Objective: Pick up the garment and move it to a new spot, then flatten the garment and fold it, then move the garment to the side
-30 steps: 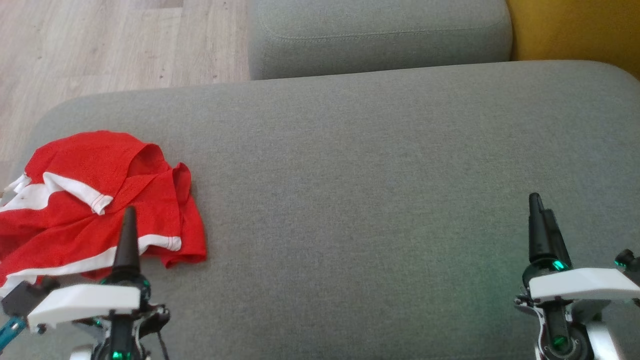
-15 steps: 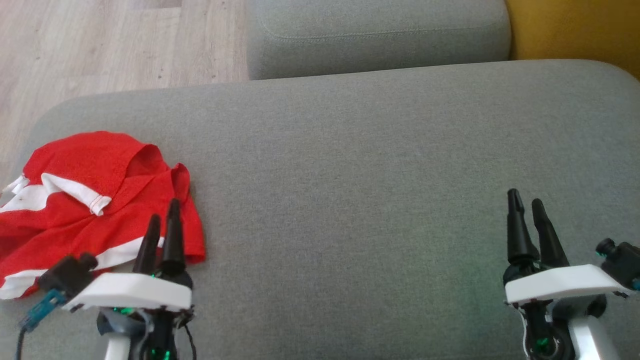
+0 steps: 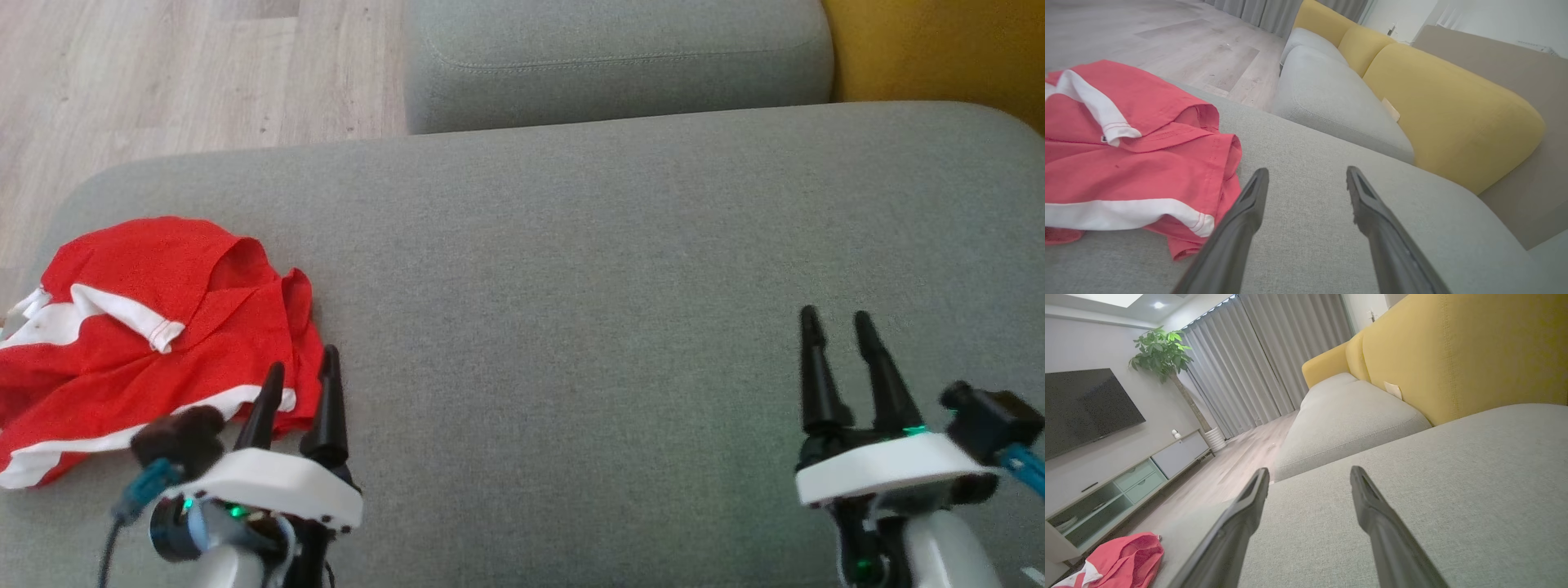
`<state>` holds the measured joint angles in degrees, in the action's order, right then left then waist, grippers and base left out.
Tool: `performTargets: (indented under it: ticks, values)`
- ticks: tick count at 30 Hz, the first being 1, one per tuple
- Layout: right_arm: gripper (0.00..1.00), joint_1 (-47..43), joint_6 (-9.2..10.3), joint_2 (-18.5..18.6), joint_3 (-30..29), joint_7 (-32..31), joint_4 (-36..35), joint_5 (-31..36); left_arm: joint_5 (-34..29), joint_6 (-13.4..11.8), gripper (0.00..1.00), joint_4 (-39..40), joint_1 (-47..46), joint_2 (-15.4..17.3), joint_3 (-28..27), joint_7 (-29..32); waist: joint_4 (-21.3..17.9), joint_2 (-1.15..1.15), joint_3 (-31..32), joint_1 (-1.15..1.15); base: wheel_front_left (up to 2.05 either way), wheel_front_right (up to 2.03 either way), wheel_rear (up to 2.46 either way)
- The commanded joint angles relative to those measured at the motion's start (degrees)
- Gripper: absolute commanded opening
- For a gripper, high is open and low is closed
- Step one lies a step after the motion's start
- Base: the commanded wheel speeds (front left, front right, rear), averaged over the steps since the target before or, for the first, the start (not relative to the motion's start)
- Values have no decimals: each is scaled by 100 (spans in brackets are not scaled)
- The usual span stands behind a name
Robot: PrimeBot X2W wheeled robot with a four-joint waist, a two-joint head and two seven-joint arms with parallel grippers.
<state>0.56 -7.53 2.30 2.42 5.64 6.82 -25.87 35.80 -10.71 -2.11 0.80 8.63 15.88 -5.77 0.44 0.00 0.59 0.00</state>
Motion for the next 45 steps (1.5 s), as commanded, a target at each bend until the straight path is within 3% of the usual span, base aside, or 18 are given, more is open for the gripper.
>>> performTargets:
  ticks: [1,13,23,32,38,45]
  values:
    - [100,181,3,39,190,95,-218,246,-254,-109,100,220,-377,162,23,-89,8,0,6,0,0,0,0]
    - [100,158,3,43,346,298,-362,1219,-1104,-994,100,239,-614,619,981,-290,46,0,26,0,0,0,0]
    - [100,132,3,47,482,450,-441,1788,-1457,-1374,100,279,-734,803,1543,-441,31,0,25,0,0,0,0]
    - [100,7,4,51,528,618,-561,1744,-1590,-1149,100,712,-551,583,1316,-608,59,0,27,0,0,0,0]
    - [100,-105,4,53,422,720,-513,1660,-1847,-801,100,858,-294,264,866,-709,92,0,17,0,0,0,0]
    - [100,-139,4,56,92,838,-311,1822,-2253,-208,100,856,19,-202,264,-826,125,0,14,0,0,0,0]
